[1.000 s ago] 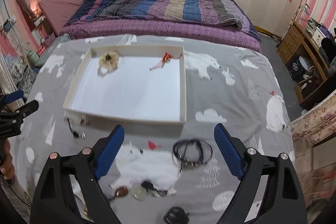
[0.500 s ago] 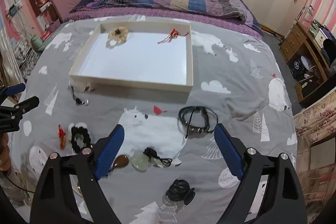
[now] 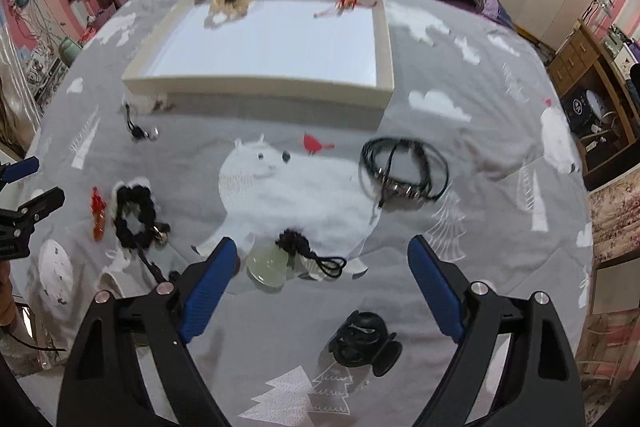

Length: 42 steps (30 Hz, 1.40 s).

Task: Organize jewelry
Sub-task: 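Lift both tools out of the tray toward the remaining jewelry, then grasp the red knot with orange bead using the left tool while the right tool grasps the jade pendant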

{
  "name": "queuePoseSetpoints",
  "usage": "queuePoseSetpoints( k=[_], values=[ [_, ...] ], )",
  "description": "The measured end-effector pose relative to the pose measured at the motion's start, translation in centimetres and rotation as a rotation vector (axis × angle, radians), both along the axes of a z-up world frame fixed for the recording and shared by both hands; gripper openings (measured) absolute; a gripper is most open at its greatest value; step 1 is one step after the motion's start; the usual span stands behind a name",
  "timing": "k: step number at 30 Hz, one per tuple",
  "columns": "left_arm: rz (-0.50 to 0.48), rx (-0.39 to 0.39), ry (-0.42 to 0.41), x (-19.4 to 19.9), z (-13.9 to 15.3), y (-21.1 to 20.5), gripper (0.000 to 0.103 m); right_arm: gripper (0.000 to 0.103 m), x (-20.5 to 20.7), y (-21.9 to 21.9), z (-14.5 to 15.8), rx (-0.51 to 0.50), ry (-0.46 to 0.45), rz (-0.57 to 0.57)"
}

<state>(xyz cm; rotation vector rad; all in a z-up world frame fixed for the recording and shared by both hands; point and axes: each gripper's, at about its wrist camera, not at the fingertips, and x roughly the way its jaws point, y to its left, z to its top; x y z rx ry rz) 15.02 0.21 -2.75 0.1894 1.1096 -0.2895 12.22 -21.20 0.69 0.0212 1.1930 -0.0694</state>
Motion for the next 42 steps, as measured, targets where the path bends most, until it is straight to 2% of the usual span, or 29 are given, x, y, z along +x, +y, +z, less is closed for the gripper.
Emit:
queuePoseSetpoints(
  k=[10,15,16,20,24,26,28,33,35,36,42],
  values=[
    [0.028,0.015,0.031,0.6,-2.8,0.4,0.097,0.086,0.4,-0.9,-2.8,0.059,0.041,-0.059],
    [0.041,0.017,0.031,1.0,-3.6,0.0,0.087,0.085,0.4,-1.1,-3.5,0.092,0.024,-0.089],
    [0.045,0.017,0.032,1.0,-3.8,0.0,0.084,0.080,0.4,-1.0,-3.6,0.097,0.020,-0.094],
    [0.060,0.002,0.048,1.1,-4.6,-0.1,0.071,0.075,0.2,-0.9,-4.6,0.119,0.024,-0.107],
    [0.077,-0.009,0.046,0.8,-4.9,0.0,0.067,0.063,0.0,-0.9,-5.1,0.140,0.010,-0.131],
    [0.075,-0.011,0.048,0.6,-5.0,-0.1,0.059,0.058,0.1,-0.7,-5.5,0.152,0.019,-0.129],
    [0.071,-0.017,0.047,0.4,-5.0,-0.2,0.056,0.053,0.1,-0.6,-5.6,0.153,0.018,-0.128],
    [0.062,-0.021,0.052,0.5,-5.0,-0.3,0.046,0.049,0.5,-0.4,-6.0,0.162,0.023,-0.126],
    [0.053,-0.032,0.062,0.6,-5.0,-0.4,0.036,0.046,0.6,-0.4,-6.0,0.168,0.016,-0.127],
    [0.050,-0.034,0.065,0.6,-5.0,-0.5,0.035,0.045,0.6,-0.4,-6.1,0.167,0.013,-0.128],
    [0.037,-0.049,0.077,0.6,-4.9,-0.7,0.022,0.045,1.0,-0.3,-6.3,0.181,0.004,-0.130]
  ],
)
